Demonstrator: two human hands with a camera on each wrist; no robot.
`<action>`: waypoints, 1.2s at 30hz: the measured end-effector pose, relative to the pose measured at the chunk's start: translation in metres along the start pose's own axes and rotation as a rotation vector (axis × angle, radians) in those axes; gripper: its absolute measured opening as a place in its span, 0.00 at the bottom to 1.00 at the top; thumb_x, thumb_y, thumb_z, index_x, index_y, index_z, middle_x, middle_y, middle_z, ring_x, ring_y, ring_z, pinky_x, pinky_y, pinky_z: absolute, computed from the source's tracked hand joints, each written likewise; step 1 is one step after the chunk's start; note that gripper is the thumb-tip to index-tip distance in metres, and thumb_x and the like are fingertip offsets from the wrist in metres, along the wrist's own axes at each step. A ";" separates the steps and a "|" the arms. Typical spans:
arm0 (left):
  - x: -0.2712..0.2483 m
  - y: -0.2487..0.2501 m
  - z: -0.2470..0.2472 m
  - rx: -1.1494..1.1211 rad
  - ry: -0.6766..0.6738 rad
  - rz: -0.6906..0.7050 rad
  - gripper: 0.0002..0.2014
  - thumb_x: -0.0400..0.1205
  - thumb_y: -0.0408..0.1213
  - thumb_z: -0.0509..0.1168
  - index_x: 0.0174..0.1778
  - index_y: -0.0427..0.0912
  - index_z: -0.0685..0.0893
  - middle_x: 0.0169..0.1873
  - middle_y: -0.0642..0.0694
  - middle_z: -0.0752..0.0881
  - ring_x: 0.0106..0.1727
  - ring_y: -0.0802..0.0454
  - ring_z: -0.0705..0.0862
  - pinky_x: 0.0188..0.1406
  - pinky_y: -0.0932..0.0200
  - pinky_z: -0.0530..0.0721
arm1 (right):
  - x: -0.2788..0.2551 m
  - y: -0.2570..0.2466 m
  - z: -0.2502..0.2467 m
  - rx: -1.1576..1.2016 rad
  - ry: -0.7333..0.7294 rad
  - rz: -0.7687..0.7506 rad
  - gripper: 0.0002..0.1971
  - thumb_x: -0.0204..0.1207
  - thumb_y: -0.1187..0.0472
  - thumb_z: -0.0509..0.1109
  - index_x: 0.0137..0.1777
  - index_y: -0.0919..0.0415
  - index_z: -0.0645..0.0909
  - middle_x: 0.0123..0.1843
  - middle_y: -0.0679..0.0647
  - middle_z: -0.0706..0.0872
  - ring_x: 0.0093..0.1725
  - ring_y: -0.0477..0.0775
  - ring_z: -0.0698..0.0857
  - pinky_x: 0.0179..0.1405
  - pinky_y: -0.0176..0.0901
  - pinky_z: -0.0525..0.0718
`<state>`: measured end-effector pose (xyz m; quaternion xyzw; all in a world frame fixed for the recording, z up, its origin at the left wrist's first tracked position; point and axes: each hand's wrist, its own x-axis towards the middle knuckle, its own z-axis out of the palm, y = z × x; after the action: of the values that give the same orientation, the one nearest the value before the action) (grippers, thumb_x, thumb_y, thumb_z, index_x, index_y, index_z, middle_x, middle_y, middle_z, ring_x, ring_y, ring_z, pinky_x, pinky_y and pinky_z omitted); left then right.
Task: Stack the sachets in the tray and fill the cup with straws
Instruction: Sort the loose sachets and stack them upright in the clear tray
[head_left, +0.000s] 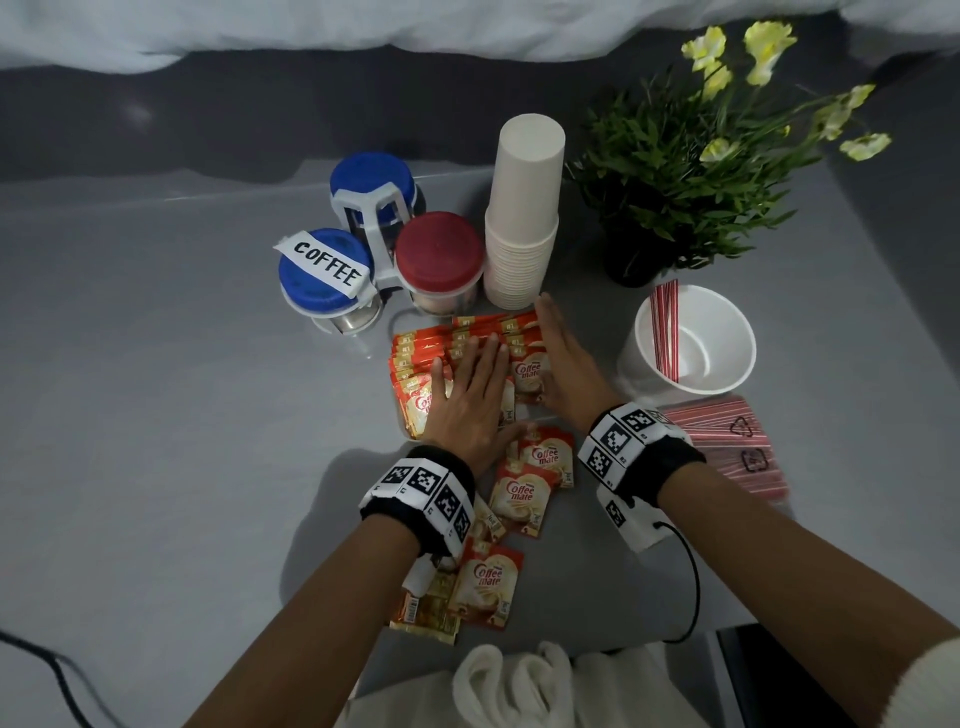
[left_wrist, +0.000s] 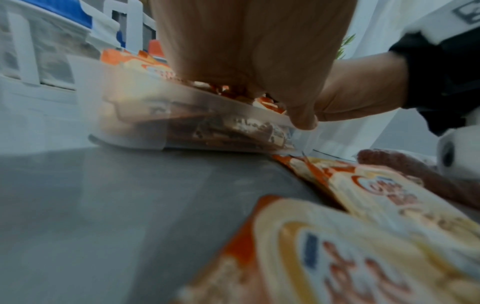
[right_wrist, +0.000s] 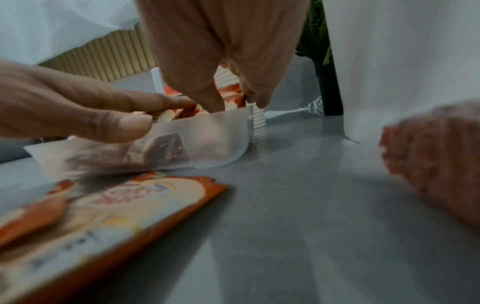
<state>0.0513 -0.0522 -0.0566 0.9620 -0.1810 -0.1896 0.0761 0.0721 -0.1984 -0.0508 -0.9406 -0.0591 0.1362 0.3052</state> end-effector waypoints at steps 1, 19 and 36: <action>0.001 0.001 0.000 0.009 -0.004 0.005 0.42 0.80 0.64 0.47 0.82 0.43 0.38 0.82 0.47 0.37 0.83 0.49 0.34 0.77 0.39 0.32 | 0.001 0.002 0.002 -0.036 -0.006 -0.026 0.43 0.76 0.71 0.65 0.82 0.62 0.39 0.84 0.57 0.38 0.84 0.57 0.49 0.80 0.47 0.57; -0.019 0.006 -0.010 -0.163 0.143 0.015 0.35 0.82 0.50 0.58 0.81 0.43 0.51 0.82 0.43 0.53 0.83 0.45 0.49 0.81 0.46 0.47 | -0.038 -0.004 -0.011 0.042 0.226 0.068 0.23 0.79 0.65 0.61 0.74 0.59 0.67 0.73 0.59 0.74 0.72 0.58 0.69 0.71 0.47 0.66; -0.055 0.003 0.017 -0.238 -0.088 0.090 0.21 0.83 0.38 0.58 0.72 0.38 0.68 0.69 0.39 0.76 0.68 0.41 0.76 0.63 0.47 0.78 | -0.094 -0.011 0.042 -0.191 -0.132 0.192 0.20 0.70 0.57 0.73 0.59 0.63 0.73 0.66 0.59 0.73 0.64 0.60 0.73 0.59 0.49 0.73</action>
<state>-0.0042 -0.0354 -0.0532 0.9279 -0.2032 -0.2484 0.1899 -0.0308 -0.1840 -0.0562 -0.9558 -0.0016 0.2198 0.1955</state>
